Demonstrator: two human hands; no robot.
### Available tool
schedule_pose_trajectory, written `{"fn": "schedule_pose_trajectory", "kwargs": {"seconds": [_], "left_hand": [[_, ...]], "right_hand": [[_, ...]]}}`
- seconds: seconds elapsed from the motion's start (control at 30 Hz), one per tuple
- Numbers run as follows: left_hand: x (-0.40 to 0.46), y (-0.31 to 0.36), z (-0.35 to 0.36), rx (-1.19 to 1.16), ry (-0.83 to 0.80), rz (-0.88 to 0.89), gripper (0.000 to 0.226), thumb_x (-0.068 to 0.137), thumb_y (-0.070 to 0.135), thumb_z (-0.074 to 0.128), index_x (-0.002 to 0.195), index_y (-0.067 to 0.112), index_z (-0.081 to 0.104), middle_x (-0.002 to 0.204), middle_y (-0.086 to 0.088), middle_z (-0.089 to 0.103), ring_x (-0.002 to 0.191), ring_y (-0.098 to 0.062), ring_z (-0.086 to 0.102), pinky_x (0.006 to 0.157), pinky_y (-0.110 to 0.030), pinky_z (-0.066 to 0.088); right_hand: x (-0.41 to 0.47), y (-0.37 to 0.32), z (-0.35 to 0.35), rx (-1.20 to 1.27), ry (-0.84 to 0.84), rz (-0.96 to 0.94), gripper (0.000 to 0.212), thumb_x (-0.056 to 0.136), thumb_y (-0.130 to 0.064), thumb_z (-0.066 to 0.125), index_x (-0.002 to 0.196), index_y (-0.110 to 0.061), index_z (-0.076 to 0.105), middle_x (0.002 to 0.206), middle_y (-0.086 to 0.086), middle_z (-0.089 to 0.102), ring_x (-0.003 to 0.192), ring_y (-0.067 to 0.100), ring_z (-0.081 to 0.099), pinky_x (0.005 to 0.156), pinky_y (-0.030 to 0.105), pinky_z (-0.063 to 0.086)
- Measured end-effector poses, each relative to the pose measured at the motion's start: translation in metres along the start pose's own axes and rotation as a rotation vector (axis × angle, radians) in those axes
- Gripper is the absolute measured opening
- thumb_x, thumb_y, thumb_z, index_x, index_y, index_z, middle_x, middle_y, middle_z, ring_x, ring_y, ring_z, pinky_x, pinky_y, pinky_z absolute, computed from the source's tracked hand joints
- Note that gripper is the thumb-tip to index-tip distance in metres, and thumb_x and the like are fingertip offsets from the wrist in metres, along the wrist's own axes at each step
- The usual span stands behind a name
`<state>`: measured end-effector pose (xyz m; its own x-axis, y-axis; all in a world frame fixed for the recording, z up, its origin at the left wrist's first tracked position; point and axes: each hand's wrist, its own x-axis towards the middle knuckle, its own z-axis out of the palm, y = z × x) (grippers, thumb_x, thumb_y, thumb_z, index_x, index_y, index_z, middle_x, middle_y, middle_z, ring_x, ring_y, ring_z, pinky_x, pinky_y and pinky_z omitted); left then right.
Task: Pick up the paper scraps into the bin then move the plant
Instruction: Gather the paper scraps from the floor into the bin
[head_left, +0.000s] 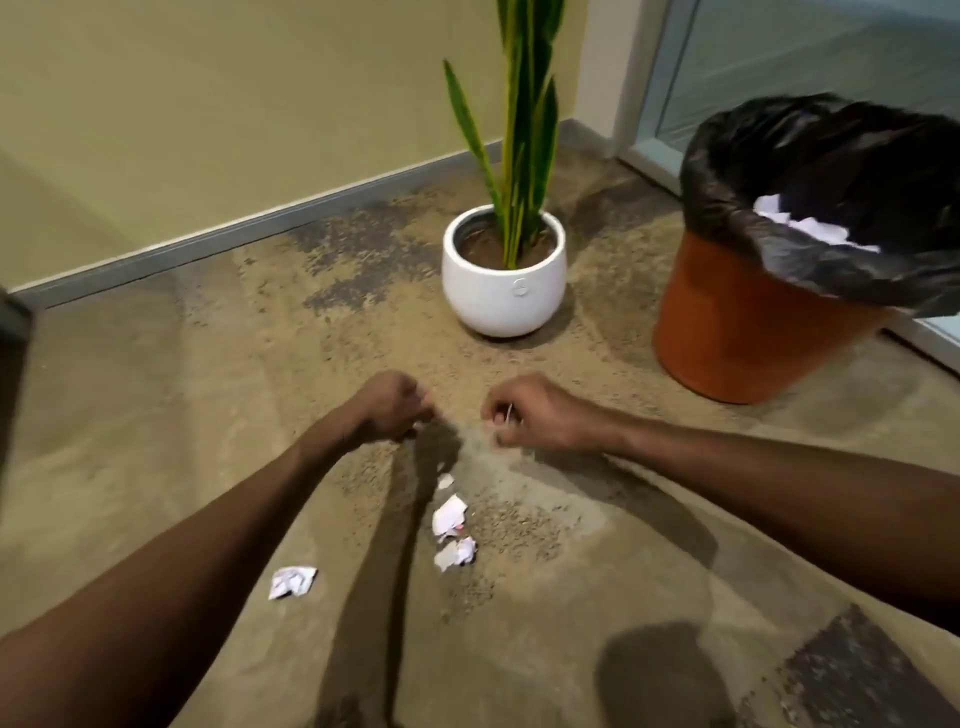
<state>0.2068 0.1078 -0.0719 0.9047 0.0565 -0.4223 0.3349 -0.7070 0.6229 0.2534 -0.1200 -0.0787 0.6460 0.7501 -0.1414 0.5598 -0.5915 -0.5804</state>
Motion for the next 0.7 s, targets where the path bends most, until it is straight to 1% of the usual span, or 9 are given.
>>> {"fn": "schedule_pose_trajectory", "kwargs": {"seconds": [0.1, 0.23, 0.3, 0.37, 0.43, 0.47, 0.53, 0.63, 0.7], "left_hand": [[-0.026, -0.078, -0.009, 0.341, 0.006, -0.063, 0.018, 0.091, 0.025, 0.067, 0.083, 0.009, 0.069, 0.079, -0.007, 0.069, 0.074, -0.024, 0.065, 0.063, -0.029, 0.045], [-0.064, -0.144, -0.018, 0.430, -0.081, -0.211, 0.023, 0.088, 0.035, 0.070, 0.098, 0.014, 0.070, 0.099, -0.004, 0.068, 0.083, -0.016, 0.060, 0.068, -0.024, 0.044], [-0.081, -0.158, -0.019, 0.408, -0.151, -0.258, 0.023, 0.078, 0.047, 0.077, 0.083, 0.025, 0.069, 0.089, 0.005, 0.071, 0.078, -0.012, 0.062, 0.064, -0.023, 0.048], [-0.097, -0.164, -0.017, 0.375, -0.254, -0.275, 0.035, 0.057, 0.061, 0.084, 0.071, 0.032, 0.071, 0.072, 0.016, 0.070, 0.071, -0.006, 0.063, 0.060, -0.023, 0.050], [-0.108, -0.169, -0.011, 0.421, -0.307, -0.244, 0.052, 0.040, 0.068, 0.084, 0.071, 0.031, 0.067, 0.071, 0.016, 0.068, 0.068, -0.006, 0.060, 0.060, -0.025, 0.048], [-0.112, -0.170, -0.006, 0.448, -0.297, -0.210, 0.052, 0.039, 0.065, 0.085, 0.071, 0.030, 0.063, 0.070, 0.015, 0.065, 0.066, -0.007, 0.057, 0.058, -0.025, 0.044], [-0.115, -0.173, 0.002, 0.456, -0.235, -0.136, 0.038, 0.050, 0.046, 0.089, 0.067, 0.032, 0.058, 0.066, 0.016, 0.060, 0.060, -0.004, 0.051, 0.054, -0.024, 0.039], [-0.115, -0.172, 0.006, 0.399, -0.235, -0.062, 0.025, 0.065, 0.020, 0.082, 0.060, 0.032, 0.061, 0.063, 0.012, 0.063, 0.057, -0.005, 0.052, 0.053, -0.024, 0.040], [-0.111, -0.164, 0.007, 0.365, -0.257, -0.059, 0.019, 0.071, 0.017, 0.080, 0.066, 0.028, 0.065, 0.068, 0.006, 0.066, 0.061, -0.010, 0.056, 0.056, -0.028, 0.044]], "right_hand": [[0.004, -0.009, 0.043, -0.066, -0.209, -0.040, 0.046, 0.090, -0.016, 0.070, 0.133, -0.008, 0.057, 0.129, 0.009, 0.060, 0.111, 0.019, 0.061, 0.090, 0.029, 0.052], [0.015, -0.026, 0.076, -0.194, -0.339, -0.133, 0.056, 0.098, -0.017, 0.053, 0.150, -0.006, 0.036, 0.155, 0.017, 0.035, 0.141, 0.030, 0.036, 0.113, 0.040, 0.036], [0.016, -0.029, 0.090, -0.308, -0.410, -0.155, 0.056, 0.102, -0.028, 0.043, 0.153, -0.008, 0.029, 0.162, 0.019, 0.018, 0.147, 0.033, 0.023, 0.117, 0.044, 0.031], [0.012, -0.026, 0.102, -0.407, -0.403, -0.201, 0.058, 0.102, -0.043, 0.035, 0.148, -0.009, 0.030, 0.155, 0.020, 0.022, 0.139, 0.036, 0.030, 0.110, 0.048, 0.037], [0.004, -0.024, 0.113, -0.446, -0.351, -0.259, 0.065, 0.097, -0.059, 0.033, 0.142, -0.012, 0.034, 0.139, 0.014, 0.032, 0.122, 0.030, 0.040, 0.099, 0.047, 0.045], [0.000, -0.022, 0.117, -0.450, -0.337, -0.290, 0.071, 0.093, -0.067, 0.033, 0.139, -0.014, 0.035, 0.134, 0.011, 0.034, 0.116, 0.027, 0.041, 0.094, 0.045, 0.048], [-0.007, -0.016, 0.124, -0.474, -0.344, -0.356, 0.074, 0.089, -0.073, 0.037, 0.137, -0.017, 0.034, 0.134, 0.011, 0.033, 0.115, 0.025, 0.041, 0.091, 0.042, 0.050], [-0.016, -0.007, 0.135, -0.443, -0.312, -0.400, 0.057, 0.097, -0.063, 0.031, 0.134, -0.020, 0.041, 0.142, 0.013, 0.036, 0.115, 0.022, 0.046, 0.090, 0.032, 0.046], [-0.023, -0.007, 0.141, -0.316, -0.243, -0.367, 0.056, 0.100, -0.061, 0.022, 0.130, -0.020, 0.045, 0.134, 0.005, 0.046, 0.106, 0.017, 0.055, 0.087, 0.025, 0.048]]}}
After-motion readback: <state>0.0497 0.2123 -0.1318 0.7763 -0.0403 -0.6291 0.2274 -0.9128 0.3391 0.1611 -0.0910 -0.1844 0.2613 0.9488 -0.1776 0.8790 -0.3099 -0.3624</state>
